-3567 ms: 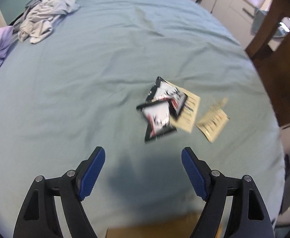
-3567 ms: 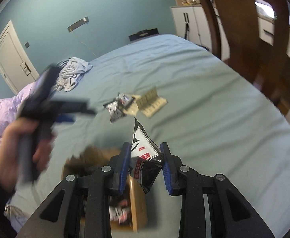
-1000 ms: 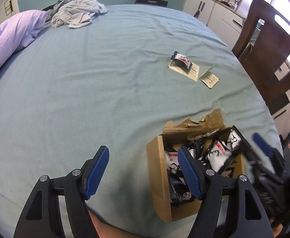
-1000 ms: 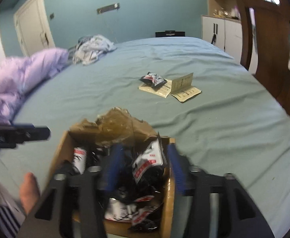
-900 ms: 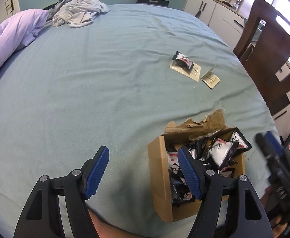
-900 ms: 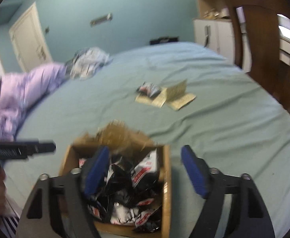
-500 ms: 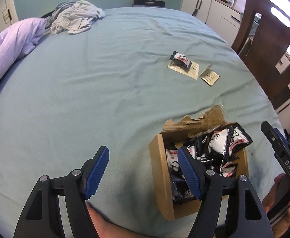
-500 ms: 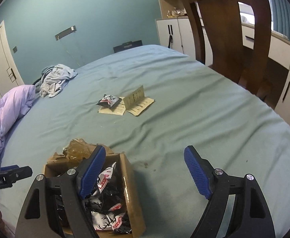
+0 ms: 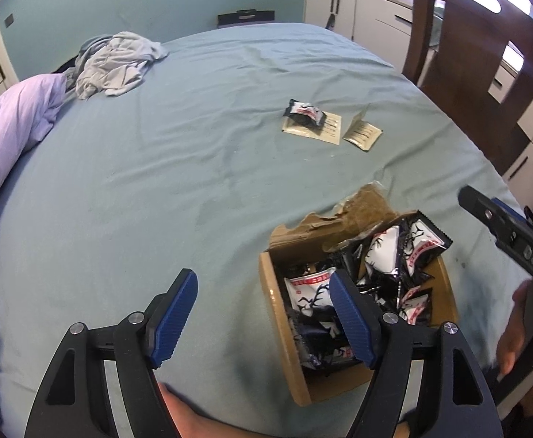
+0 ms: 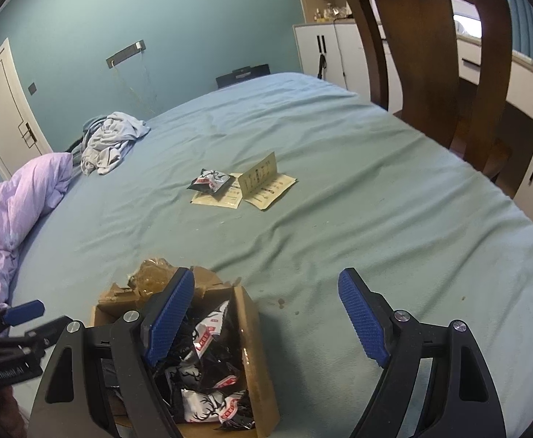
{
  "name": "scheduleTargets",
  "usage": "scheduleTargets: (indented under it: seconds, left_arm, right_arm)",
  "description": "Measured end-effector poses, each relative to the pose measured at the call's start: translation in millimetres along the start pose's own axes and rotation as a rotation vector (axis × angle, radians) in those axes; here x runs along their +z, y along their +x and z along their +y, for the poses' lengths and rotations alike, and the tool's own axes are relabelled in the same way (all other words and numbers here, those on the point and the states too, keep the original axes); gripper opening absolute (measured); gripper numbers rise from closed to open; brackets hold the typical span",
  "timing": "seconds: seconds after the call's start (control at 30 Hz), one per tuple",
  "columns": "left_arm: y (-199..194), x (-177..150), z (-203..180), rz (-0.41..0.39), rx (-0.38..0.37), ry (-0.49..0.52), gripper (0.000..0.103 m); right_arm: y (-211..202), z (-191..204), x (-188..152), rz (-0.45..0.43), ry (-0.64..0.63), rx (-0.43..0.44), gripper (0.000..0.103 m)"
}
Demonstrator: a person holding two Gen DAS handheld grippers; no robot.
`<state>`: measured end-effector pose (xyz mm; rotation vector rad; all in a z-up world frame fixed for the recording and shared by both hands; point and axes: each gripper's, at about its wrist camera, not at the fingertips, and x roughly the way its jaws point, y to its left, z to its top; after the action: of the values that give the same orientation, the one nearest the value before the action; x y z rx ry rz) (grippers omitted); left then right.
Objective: Organize snacks
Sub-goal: 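Grasp a beige sachet with the right tool from the pile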
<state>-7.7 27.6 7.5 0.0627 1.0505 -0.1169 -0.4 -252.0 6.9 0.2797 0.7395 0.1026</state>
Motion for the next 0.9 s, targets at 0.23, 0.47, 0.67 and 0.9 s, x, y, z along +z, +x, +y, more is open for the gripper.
scheduleTargets:
  seconds: [0.23,0.47,0.67,0.9]
  left_arm:
    - [-4.1,1.8,-8.8,-0.008,-0.023,0.026,0.076]
    - [-1.2,6.4,-17.8,-0.014,-0.023,0.069,0.076]
    - [8.9,12.8,-19.4,0.009,-0.037,0.09,0.076]
    - [14.5,20.7,-15.3,0.016,-0.038,0.082,0.076]
  right_arm:
    - [16.5,-5.9,23.0,0.045,0.013,0.048,0.081]
    - [59.0,-9.3,58.3,0.083,-0.007,0.089,0.081]
    - [116.2,-7.7,94.2,0.145,-0.079,0.09,0.081]
    - [197.1,-1.7,135.3,0.294,0.036,0.115,0.081]
